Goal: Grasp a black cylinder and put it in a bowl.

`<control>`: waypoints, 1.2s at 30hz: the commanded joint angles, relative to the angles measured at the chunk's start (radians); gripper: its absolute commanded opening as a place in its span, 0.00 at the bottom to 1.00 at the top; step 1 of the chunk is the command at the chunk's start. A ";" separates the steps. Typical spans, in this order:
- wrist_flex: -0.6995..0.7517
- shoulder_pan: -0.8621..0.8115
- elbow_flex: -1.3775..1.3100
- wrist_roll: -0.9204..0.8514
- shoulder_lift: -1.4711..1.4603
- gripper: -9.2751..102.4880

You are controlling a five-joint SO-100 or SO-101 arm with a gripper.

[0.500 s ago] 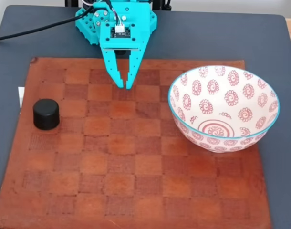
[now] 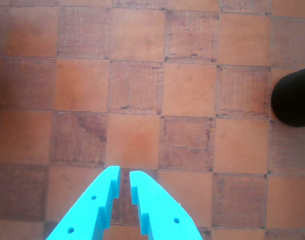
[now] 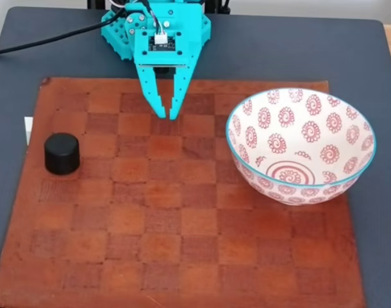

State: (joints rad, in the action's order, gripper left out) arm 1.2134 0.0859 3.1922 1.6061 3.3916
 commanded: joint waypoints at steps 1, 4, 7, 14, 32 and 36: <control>-0.003 0.000 -0.008 0.003 0.049 0.09; -0.002 -0.002 -0.017 0.008 0.049 0.09; 0.000 0.000 -0.020 0.008 0.049 0.09; -0.002 0.005 -0.020 0.011 0.049 0.09; 0.005 -0.011 -0.195 0.000 0.017 0.09; 0.003 -0.012 -0.258 0.000 -0.115 0.09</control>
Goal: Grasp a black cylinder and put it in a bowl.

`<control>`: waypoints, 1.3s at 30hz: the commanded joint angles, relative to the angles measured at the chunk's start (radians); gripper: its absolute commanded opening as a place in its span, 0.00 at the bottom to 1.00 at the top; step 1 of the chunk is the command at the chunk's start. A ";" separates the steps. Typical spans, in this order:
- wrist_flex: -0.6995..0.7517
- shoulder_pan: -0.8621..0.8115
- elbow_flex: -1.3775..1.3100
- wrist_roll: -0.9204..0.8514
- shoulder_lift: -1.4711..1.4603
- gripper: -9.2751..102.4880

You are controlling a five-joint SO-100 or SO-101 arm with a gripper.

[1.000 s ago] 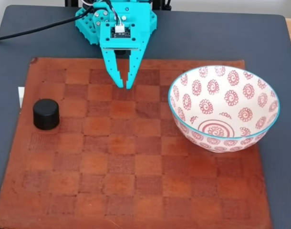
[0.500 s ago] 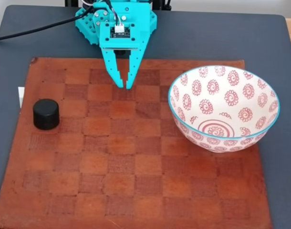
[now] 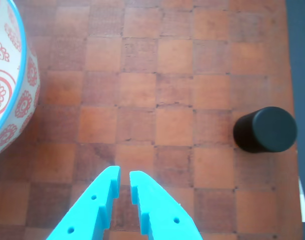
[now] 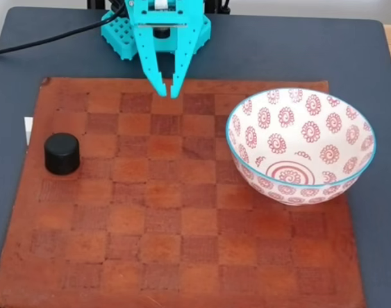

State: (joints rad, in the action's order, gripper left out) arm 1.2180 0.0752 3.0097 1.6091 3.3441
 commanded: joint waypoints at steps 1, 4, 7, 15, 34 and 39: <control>-0.003 -0.002 -0.109 -0.003 -0.118 0.10; -0.005 -0.005 -0.216 -0.006 -0.293 0.13; 0.000 -0.018 -0.333 -0.011 -0.468 0.13; 0.101 -0.021 -0.704 -0.109 -0.900 0.13; 0.207 -0.181 -1.057 -0.430 -1.413 0.37; 0.219 -0.264 -1.098 -0.511 -1.525 0.37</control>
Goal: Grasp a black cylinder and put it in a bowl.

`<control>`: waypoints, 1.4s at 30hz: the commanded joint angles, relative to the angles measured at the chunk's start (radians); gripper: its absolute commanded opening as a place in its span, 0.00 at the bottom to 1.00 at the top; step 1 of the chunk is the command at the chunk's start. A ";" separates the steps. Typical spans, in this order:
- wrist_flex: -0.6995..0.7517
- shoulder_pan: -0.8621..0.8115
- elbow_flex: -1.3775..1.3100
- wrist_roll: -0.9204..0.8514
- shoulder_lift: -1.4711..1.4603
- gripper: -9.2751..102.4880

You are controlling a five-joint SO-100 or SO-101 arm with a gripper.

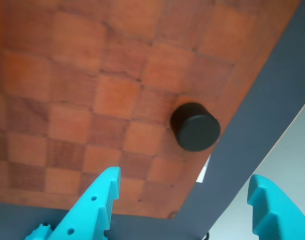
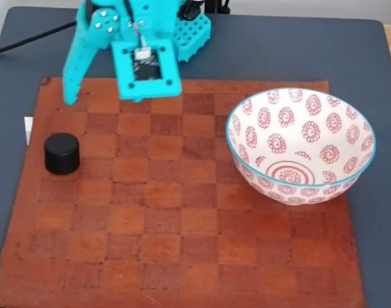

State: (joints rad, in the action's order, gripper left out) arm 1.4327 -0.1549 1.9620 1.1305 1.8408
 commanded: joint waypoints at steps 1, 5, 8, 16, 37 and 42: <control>0.003 -0.044 -0.060 -0.048 -0.048 0.37; 0.002 -0.057 -0.100 -0.083 -0.144 0.37; 0.000 -0.054 -0.123 -0.083 -0.209 0.40; -0.015 -0.055 -0.130 -0.081 -0.321 0.47; -0.017 -0.107 -0.252 -0.081 -0.535 0.46; -0.017 -0.112 -0.253 -0.081 -0.543 0.46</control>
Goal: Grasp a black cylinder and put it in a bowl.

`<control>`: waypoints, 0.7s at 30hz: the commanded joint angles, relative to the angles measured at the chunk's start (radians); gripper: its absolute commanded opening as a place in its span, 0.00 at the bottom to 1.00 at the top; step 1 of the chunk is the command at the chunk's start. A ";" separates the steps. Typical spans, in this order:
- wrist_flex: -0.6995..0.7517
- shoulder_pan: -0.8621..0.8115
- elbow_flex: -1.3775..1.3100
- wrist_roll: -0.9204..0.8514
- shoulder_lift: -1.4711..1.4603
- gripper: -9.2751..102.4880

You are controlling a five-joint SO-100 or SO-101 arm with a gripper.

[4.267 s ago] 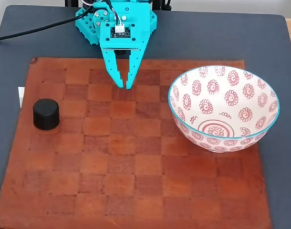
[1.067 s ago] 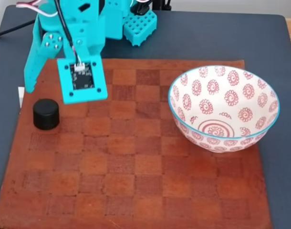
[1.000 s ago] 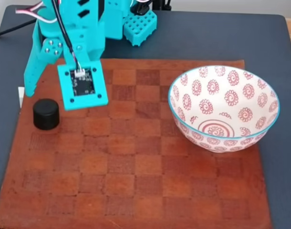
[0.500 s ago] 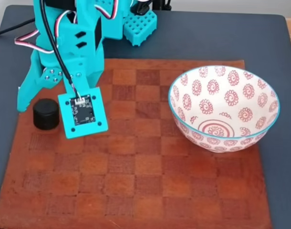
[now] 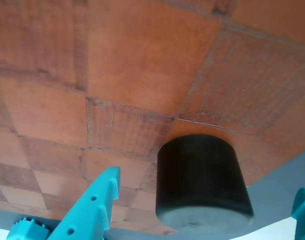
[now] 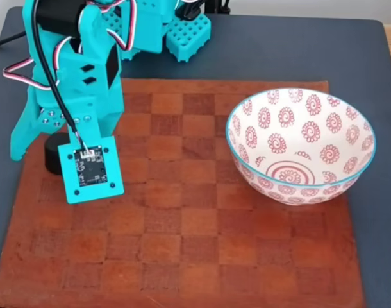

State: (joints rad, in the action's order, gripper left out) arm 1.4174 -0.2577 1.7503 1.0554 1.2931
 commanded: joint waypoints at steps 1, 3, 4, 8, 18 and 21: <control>-0.002 -0.018 -0.041 -0.012 0.002 0.46; -0.012 -0.029 -0.041 -0.029 0.000 0.46; -0.012 -0.031 -0.041 -0.031 0.000 0.46; -0.012 -0.034 -0.041 -0.032 0.000 0.46; -0.015 -0.035 -0.071 -0.032 -0.002 0.36; -0.015 -0.035 -0.071 -0.032 -0.002 0.35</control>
State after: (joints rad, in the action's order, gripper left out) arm 1.4082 -0.2869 1.7150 1.0308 1.2855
